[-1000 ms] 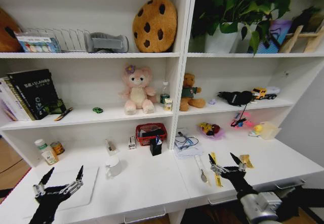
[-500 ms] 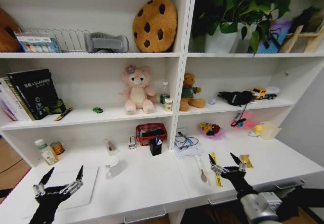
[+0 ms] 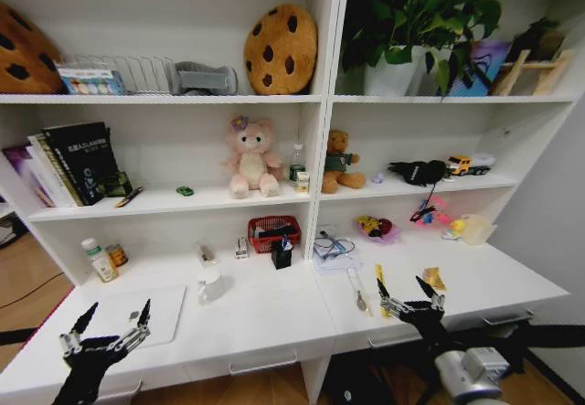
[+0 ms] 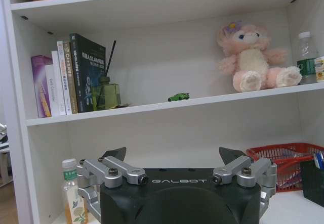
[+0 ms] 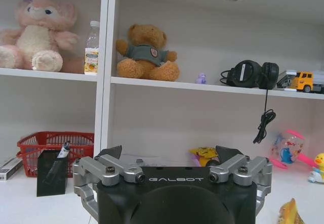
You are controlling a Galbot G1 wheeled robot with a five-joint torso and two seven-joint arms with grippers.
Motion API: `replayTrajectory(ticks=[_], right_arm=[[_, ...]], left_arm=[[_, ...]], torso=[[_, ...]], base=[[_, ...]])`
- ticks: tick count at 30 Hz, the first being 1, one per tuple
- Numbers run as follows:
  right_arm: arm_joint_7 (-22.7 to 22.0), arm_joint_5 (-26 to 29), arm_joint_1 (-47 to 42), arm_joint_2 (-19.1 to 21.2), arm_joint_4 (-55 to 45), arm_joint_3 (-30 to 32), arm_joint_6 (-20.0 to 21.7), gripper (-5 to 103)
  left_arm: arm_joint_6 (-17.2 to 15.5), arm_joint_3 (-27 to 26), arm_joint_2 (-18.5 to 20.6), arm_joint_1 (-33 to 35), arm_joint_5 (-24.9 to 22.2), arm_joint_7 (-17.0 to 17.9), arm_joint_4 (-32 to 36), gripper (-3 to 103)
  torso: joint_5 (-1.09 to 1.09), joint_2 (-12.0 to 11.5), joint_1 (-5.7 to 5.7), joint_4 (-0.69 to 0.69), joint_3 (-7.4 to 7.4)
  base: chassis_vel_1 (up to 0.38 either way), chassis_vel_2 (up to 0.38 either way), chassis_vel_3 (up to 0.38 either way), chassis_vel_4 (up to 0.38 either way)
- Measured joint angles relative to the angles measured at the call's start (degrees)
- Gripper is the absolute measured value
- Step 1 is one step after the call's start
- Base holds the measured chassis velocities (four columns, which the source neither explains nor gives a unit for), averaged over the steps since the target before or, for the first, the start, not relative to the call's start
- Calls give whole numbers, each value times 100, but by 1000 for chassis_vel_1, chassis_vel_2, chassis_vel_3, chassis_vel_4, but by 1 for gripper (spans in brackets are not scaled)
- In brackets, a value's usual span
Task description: Organize the objects on the table.
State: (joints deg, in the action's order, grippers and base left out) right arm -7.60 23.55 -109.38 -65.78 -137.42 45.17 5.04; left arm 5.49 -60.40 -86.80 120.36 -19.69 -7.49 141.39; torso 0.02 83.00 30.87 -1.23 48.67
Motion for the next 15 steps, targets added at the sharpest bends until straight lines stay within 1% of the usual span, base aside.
replayTrajectory(ticks=[2,3,5,6,8,15], right_arm=[[0,0,-1,0,0,0,-1,100],[0,0,-1,0,0,0,-2,100],[0,0,-1,0,0,0,-2,100],[0,0,-1,0,0,1,-2,100],[0,0,1,0,0,0,-2,100],[0,0,3,0,0,0,-2,100]], left_arm=[[0,0,0,0,0,0,0,100],[0,0,0,0,0,0,0,100],[0,0,0,0,0,0,0,100],[0,-1,0,1,0,0,0,100],[0,0,0,0,0,0,0,100],[0,0,0,0,0,0,0,100]], torso=[[-1,0,-1,0,0],[-4,2,-3,0,-1],[-3,2,-2,0,-1],[-2,1,-2,4,0],[-2,-1,1,1,1],[-2,-4,8,1,3]], base=[[146,-194,-162,179],[69,-102,-162,85],[69,-27,-71,85],[9,-27,-71,56],[2,9,0,28],[-39,38,43,-23]])
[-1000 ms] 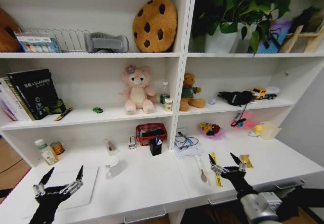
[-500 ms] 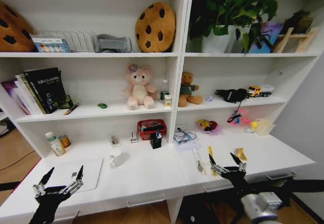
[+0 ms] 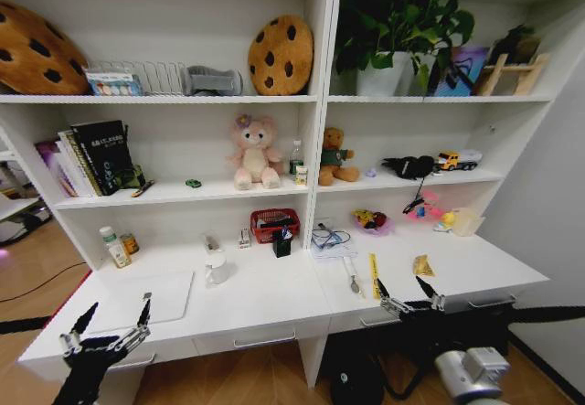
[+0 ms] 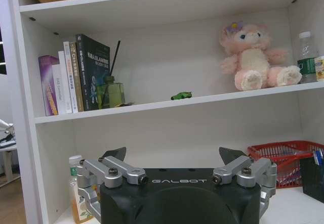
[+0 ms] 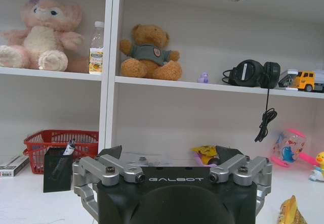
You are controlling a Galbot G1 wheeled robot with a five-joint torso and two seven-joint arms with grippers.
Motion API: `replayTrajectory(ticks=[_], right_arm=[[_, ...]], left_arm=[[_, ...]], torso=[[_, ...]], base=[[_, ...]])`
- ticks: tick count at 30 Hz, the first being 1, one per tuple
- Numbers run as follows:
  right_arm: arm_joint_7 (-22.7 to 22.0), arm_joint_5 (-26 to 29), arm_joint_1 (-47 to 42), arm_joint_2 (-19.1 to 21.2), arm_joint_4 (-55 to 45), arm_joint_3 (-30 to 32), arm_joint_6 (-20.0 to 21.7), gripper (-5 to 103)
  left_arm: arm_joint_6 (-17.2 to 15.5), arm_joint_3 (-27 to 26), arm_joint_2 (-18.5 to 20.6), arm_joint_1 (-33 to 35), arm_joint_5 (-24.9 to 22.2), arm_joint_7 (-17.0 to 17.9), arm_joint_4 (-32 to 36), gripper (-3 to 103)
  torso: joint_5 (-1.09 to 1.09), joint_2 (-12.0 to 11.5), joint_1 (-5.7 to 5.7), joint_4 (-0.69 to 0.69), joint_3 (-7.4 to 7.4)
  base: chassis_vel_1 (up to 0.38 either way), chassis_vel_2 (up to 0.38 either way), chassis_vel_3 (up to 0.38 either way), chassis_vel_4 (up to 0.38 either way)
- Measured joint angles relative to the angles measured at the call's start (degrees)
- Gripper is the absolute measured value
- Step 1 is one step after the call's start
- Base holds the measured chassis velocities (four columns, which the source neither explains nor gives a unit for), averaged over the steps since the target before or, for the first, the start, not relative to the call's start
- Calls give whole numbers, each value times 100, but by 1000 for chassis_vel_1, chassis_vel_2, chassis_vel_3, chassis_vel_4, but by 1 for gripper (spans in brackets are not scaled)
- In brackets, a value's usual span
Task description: Organize the objects on the table.
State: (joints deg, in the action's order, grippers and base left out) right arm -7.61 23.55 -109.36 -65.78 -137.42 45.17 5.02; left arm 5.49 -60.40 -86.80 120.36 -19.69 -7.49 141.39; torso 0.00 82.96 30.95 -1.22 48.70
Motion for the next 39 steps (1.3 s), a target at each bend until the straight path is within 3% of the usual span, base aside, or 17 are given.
replayTrajectory(ticks=[21,26,27,28,30,34,39], right_arm=[[0,0,-1,0,0,0,0,100],[0,-1,-2,0,0,0,0,100],[0,0,-1,0,1,-1,0,100],[-3,-1,-1,1,1,2,-1,100],[-2,-1,-1,1,2,1,0,100],[-3,-1,-1,1,2,1,0,100],[-2,0,-1,1,1,-1,0,100]], left_arm=[[0,-1,0,0,0,0,0,100],[0,0,0,0,0,0,0,100],[1,-1,0,0,0,1,1,100],[0,1,0,0,0,-1,0,100],[0,1,-1,0,0,-1,1,100],[0,1,-1,0,0,-1,1,100],[0,-1,0,0,0,0,1,100]], torso=[[-3,3,-5,1,-2],[7,3,-5,1,-2],[-8,2,-5,1,-1],[2,1,-4,-2,0],[-4,3,-5,5,-2],[-4,2,-5,-3,-1],[3,3,-4,-1,-2]], base=[[-156,-162,160,166],[-316,-305,306,300],[-307,-298,308,316],[-257,-298,308,238],[-207,-195,231,202],[-46,-139,129,79],[-3,10,-27,-59]])
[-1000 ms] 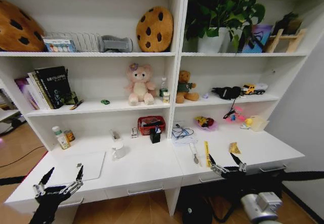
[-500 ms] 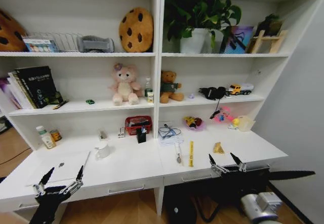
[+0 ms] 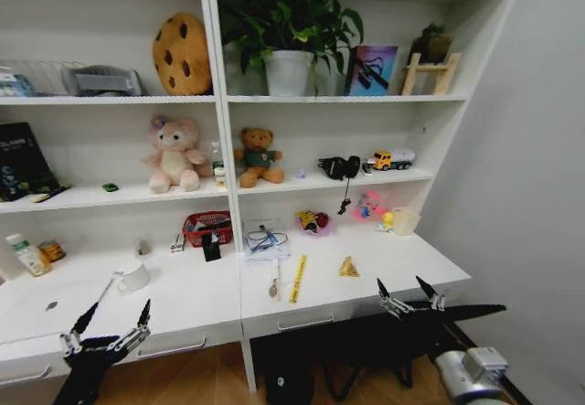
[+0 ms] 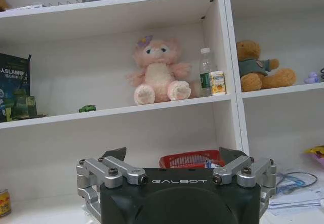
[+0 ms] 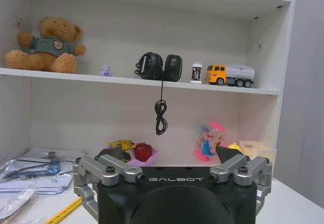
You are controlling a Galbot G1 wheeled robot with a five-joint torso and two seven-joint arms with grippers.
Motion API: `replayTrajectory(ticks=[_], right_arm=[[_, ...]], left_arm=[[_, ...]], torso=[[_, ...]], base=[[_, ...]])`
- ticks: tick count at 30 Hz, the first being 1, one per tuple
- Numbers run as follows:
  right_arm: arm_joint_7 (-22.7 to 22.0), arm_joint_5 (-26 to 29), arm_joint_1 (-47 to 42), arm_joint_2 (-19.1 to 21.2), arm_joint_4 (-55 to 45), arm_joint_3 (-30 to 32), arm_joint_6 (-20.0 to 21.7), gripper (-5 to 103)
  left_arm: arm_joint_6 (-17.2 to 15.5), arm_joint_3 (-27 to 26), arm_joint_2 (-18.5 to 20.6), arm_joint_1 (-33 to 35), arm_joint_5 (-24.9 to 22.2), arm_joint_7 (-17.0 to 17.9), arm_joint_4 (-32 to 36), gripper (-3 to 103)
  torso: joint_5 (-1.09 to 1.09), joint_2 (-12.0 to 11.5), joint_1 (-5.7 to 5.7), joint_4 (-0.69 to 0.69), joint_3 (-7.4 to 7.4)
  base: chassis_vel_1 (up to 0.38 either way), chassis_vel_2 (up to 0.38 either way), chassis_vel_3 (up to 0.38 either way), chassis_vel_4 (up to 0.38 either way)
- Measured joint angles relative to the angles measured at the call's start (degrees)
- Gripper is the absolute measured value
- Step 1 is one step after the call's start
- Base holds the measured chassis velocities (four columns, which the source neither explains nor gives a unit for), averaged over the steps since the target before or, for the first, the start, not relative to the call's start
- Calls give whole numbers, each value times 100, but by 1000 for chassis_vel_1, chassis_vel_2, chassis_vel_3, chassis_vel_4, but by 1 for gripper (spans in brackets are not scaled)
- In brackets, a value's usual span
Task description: Organize the objects on the table.
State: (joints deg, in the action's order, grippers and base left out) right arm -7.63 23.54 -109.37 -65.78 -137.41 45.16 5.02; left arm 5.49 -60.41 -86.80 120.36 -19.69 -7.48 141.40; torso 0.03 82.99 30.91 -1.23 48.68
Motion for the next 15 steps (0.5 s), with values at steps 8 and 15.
replayTrajectory(ticks=[8,15], right_arm=[[2,0,0,-1,-1,-1,0,100],[2,0,0,0,-1,0,0,100]], left_arm=[[0,-2,1,0,0,2,0,100],[0,0,0,0,0,1,0,100]], torso=[[-3,0,0,1,0],[-4,0,0,1,0]], base=[[58,79,-23,-31],[0,0,0,0]])
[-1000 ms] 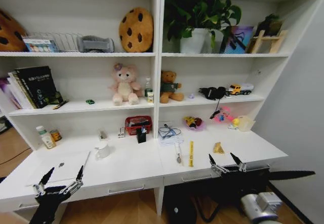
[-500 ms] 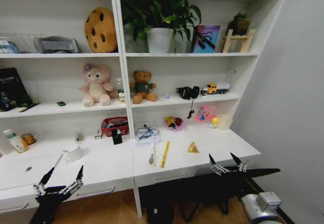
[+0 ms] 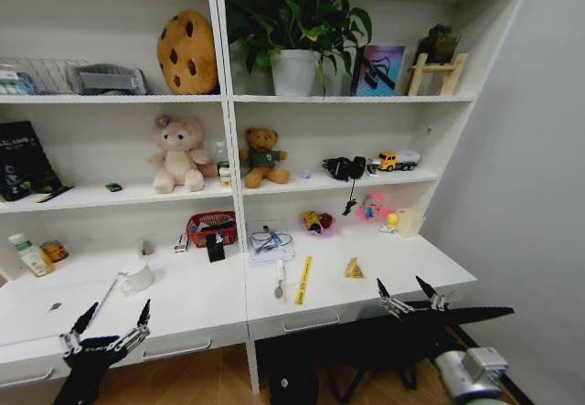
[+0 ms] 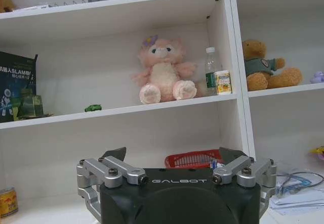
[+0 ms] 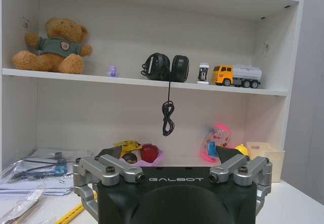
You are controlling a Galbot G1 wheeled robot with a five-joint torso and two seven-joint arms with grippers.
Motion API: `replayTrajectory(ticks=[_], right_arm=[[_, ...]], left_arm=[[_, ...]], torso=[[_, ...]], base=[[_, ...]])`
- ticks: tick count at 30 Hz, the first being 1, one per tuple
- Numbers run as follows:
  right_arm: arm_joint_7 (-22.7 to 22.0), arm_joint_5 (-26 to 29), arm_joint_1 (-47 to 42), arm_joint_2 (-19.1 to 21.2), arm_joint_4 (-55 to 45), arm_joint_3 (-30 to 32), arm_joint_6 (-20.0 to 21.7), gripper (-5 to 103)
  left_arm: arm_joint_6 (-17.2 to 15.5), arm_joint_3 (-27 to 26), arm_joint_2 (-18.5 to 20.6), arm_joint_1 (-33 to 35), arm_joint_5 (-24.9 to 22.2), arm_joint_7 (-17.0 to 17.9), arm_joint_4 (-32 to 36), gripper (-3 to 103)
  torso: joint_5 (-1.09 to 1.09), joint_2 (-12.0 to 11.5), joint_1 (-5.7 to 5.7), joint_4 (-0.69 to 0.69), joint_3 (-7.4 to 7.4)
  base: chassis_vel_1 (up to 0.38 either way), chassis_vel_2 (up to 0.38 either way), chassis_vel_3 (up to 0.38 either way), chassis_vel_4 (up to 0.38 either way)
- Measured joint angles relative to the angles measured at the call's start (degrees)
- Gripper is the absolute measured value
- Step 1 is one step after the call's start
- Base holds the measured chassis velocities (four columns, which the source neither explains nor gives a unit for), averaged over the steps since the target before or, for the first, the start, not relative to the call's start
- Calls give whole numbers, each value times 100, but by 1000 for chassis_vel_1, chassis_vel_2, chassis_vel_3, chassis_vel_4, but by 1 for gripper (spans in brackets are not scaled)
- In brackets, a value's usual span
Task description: Organize the objects on the table.
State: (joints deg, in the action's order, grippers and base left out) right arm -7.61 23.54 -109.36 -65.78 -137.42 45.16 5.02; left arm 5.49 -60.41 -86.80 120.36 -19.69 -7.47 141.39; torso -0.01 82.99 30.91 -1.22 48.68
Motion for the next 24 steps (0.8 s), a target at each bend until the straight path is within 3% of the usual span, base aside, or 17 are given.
replayTrajectory(ticks=[24], right_arm=[[0,0,0,0,0,0,0,100]], left_arm=[[0,0,0,0,0,-1,0,100]], torso=[[1,0,0,0,0]], base=[[0,0,0,0]])
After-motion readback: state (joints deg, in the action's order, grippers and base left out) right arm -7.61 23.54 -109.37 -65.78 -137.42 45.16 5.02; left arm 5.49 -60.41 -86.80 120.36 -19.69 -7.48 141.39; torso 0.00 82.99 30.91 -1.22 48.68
